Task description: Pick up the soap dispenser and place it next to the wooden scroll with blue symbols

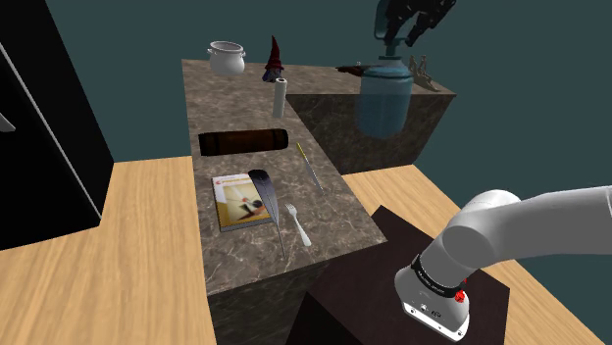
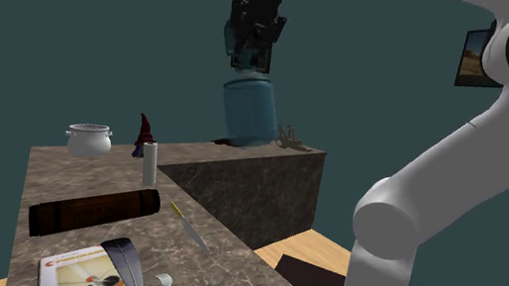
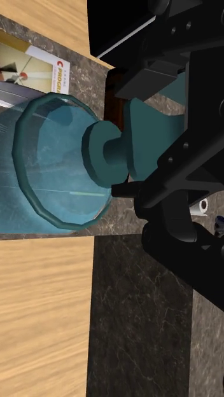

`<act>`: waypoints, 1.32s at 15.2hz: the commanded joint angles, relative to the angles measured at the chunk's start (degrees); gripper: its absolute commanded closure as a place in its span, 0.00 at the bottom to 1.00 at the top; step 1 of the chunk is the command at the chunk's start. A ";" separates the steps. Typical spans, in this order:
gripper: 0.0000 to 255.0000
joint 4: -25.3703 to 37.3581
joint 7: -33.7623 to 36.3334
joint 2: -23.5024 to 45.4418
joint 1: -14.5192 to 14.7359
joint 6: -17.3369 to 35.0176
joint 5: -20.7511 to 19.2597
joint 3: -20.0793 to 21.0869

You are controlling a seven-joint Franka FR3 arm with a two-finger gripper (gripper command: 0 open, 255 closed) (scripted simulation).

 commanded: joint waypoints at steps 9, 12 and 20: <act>1.00 16.27 0.83 20.64 -1.47 4.27 -2.08 1.63; 1.00 23.39 1.20 27.72 -1.69 4.10 -3.18 2.28; 1.00 29.48 1.82 36.20 -1.65 6.31 -4.73 2.92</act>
